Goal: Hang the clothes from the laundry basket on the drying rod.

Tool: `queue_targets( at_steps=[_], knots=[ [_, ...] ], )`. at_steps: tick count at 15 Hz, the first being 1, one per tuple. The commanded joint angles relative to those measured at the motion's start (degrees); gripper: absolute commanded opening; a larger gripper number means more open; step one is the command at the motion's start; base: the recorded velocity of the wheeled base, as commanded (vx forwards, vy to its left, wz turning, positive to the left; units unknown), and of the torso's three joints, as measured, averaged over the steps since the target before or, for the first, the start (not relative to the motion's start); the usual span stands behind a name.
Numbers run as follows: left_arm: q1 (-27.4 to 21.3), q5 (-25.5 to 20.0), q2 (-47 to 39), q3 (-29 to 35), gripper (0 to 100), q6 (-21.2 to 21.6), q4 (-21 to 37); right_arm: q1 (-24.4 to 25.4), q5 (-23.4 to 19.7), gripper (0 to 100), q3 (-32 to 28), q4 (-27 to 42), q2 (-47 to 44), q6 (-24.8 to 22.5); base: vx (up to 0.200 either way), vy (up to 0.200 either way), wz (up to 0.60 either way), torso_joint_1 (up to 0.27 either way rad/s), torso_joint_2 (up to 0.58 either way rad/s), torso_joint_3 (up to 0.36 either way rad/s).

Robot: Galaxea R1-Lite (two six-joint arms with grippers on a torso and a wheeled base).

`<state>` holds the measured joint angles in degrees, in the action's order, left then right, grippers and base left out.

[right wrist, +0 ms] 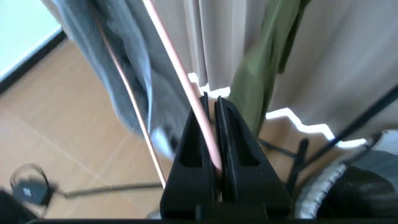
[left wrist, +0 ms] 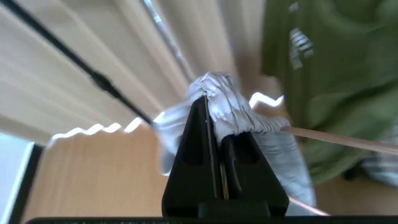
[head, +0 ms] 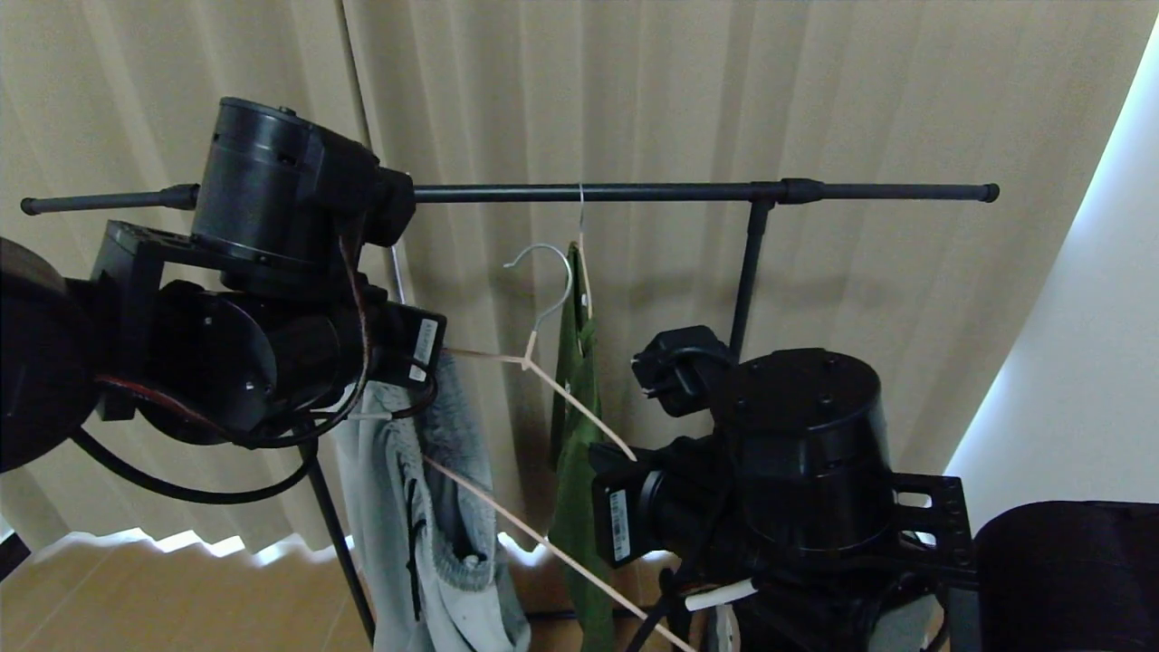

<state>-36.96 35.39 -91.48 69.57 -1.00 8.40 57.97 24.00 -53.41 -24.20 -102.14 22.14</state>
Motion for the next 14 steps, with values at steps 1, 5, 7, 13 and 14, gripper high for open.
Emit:
queue_targets(
  at_steps=[1,5,7,13,14],
  knots=[
    [-4.2,0.0,0.2,2.8,0,-2.0,0.1,0.1,0.0,0,-0.9,-0.9,-1.7,0.0,0.000,0.000,0.00,0.000,0.00,0.000],
    [-10.7,-0.1,0.3,3.8,0,-1.9,0.2,-0.2,0.0,0,-1.3,-1.0,-1.4,0.2,0.000,0.000,0.00,0.000,0.00,0.000],
    [-10.4,-0.1,0.5,1.4,0,1.7,0.1,-0.2,0.2,0,-0.9,-1.0,-1.3,0.3,0.000,0.000,0.00,0.000,0.00,0.000],
    [-10.1,-1.1,3.4,-0.8,0,3.6,0.0,-1.3,-0.4,0,2.1,-5.7,1.8,-0.7,0.000,0.000,0.00,0.000,0.00,0.000],
    [-10.1,-2.2,3.7,-1.8,0,3.6,-0.3,-1.6,-0.6,0,2.9,-7.3,2.0,-1.6,0.000,0.000,0.00,0.000,0.00,0.000]
  ],
)
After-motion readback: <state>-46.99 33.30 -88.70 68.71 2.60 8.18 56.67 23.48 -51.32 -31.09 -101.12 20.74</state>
